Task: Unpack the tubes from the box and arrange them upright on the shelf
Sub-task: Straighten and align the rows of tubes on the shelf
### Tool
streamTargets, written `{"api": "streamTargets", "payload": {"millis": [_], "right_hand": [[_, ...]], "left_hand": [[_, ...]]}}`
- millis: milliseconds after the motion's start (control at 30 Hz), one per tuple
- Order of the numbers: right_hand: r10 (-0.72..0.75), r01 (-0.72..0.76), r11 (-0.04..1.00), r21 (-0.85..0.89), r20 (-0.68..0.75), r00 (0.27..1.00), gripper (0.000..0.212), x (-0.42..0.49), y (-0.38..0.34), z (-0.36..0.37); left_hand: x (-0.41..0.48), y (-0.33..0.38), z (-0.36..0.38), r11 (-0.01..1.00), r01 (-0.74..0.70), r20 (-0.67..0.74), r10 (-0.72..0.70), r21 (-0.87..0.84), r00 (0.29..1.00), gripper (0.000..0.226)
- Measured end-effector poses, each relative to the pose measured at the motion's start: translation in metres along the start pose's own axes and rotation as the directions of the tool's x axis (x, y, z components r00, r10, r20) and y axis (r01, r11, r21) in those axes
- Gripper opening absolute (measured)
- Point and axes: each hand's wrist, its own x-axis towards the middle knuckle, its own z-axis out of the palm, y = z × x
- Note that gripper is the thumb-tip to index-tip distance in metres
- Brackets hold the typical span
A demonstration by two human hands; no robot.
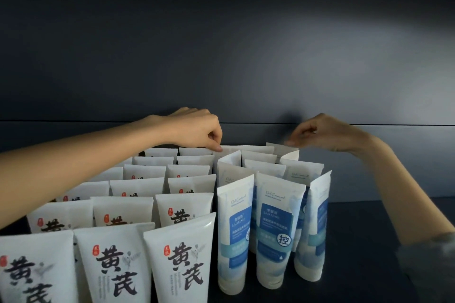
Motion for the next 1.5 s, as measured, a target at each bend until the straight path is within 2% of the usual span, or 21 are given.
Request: {"api": "streamTargets", "payload": {"millis": [100, 333, 433, 633, 867, 1133, 1200, 1367, 1500], "right_hand": [[0.024, -0.023, 1.0, -0.013, 0.046, 0.999, 0.02, -0.001, 0.001, 0.001], [0.034, -0.033, 0.998, -0.053, 0.024, 0.999, 0.019, 0.004, 0.004, 0.003], [0.032, -0.028, 0.996, -0.081, 0.048, 0.998, 0.007, 0.003, 0.009, 0.005], [-0.043, 0.044, 0.993, -0.113, 0.01, 0.999, 0.02, 0.006, 0.014, 0.005], [-0.056, 0.057, 0.987, -0.151, 0.011, 0.998, 0.022, 0.005, 0.018, 0.002], [-0.002, 0.004, 0.995, -0.104, 0.027, 1.0, 0.015, 0.001, 0.019, -0.002], [-0.009, 0.01, 0.997, -0.075, 0.01, 1.0, 0.007, 0.001, 0.016, -0.002], [-0.133, 0.124, 0.99, -0.071, -0.148, 0.98, 0.006, 0.006, -0.002, 0.005], [-0.229, 0.21, 0.959, -0.189, -0.086, 0.97, 0.008, 0.015, -0.021, 0.028]], "left_hand": [[0.001, 0.0, 0.0, 1.0, -0.001, -0.005, 0.001, 0.006, 1.0, 0.022], [0.0, -0.002, -0.002, 1.0, 0.005, 0.02, -0.005, 0.012, 1.0, 0.021], [-0.001, -0.003, -0.002, 1.0, 0.012, 0.022, -0.012, 0.005, 1.0, 0.022], [0.0, -0.004, 0.001, 1.0, 0.015, 0.017, -0.015, -0.007, 1.0, 0.021], [0.0, -0.005, 0.002, 1.0, 0.02, 0.02, -0.02, -0.007, 1.0, 0.021], [0.0, -0.005, 0.002, 1.0, 0.018, 0.017, -0.017, -0.012, 1.0, 0.021], [-0.001, -0.006, 0.002, 1.0, 0.017, 0.015, -0.016, -0.021, 1.0, 0.021], [-0.003, -0.007, 0.002, 0.999, 0.026, 0.014, -0.025, -0.04, 1.0, 0.021], [-0.006, -0.008, 0.002, 0.998, 0.038, 0.009, -0.038, -0.048, 0.999, 0.02]]}}
